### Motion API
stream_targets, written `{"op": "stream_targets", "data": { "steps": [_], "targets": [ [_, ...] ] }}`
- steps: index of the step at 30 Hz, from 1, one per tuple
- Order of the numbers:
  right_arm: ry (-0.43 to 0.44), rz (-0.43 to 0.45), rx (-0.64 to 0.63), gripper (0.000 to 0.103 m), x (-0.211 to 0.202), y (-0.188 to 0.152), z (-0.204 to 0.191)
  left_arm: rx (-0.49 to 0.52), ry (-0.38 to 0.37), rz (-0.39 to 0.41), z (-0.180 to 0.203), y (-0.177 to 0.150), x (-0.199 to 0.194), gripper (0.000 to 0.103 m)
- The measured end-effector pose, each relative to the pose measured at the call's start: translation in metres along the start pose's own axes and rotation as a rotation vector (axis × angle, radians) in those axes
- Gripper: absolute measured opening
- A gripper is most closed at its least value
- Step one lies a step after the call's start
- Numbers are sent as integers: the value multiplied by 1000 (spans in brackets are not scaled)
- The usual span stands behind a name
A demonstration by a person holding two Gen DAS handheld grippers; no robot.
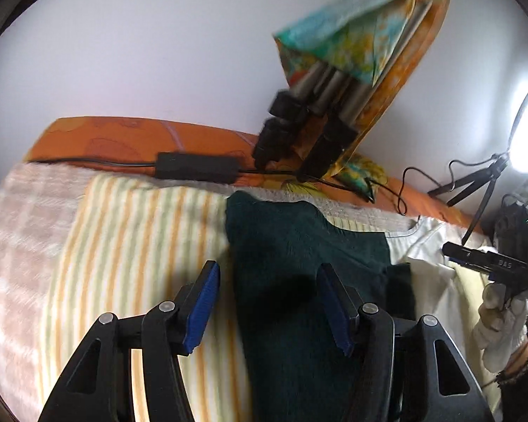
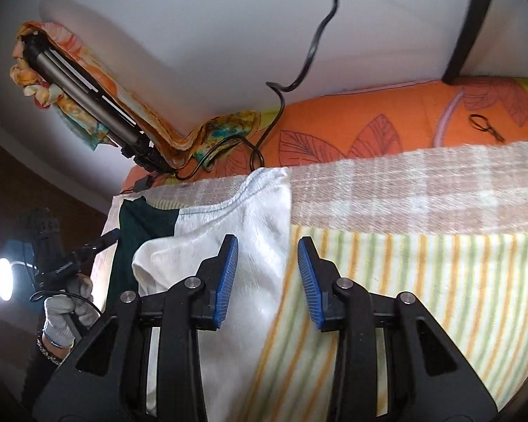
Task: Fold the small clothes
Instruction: 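Lift the hem end with both tools and fold it toward the collar, then lay the folded hem over the shirt and open both tools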
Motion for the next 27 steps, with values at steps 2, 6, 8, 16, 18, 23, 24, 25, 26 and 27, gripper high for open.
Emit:
{"op": "stream_targets", "data": {
  "steps": [2, 6, 8, 16, 18, 23, 24, 25, 26, 27],
  "targets": [
    [-7, 0, -22, 38, 6, 2, -6, 43, 6, 8, 10, 6, 10, 53],
    [-27, -3, -53, 36, 14, 5, -17, 97, 12, 25, 26, 14, 18, 7],
    [-35, -5, -81, 14, 16, 6, -25, 82, -15, 39, 27, 16, 17, 2],
    [-31, 31, -211, 5, -6, -3, -63, 44, -76, 114, 26, 13, -26, 0],
    [-17, 49, -230, 5, -18, -6, -71, 53, -88, 132, 29, 10, -41, 0],
    [18, 77, -251, 5, -50, -17, -88, 94, -87, 164, 44, -2, -76, 0],
    [24, 82, -254, 5, -56, -20, -92, 100, -83, 169, 46, -5, -83, 0],
    [30, 87, -257, 5, -62, -23, -96, 104, -83, 174, 49, -8, -89, 0],
    [35, 93, -259, 5, -68, -27, -100, 106, -85, 178, 50, -12, -96, 0],
    [38, 97, -259, 5, -74, -30, -103, 107, -87, 180, 51, -15, -102, 0]
  ]
}}
Point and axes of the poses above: each gripper's, at about its wrist camera, not at the fingertips, and x roughly the way its jaws point, z to its right, y to its top, the point moved 3 cm from there along x, roughly the way its jaws point, and after that the axes turned 2 degrees about y, right-handed, at the moved point
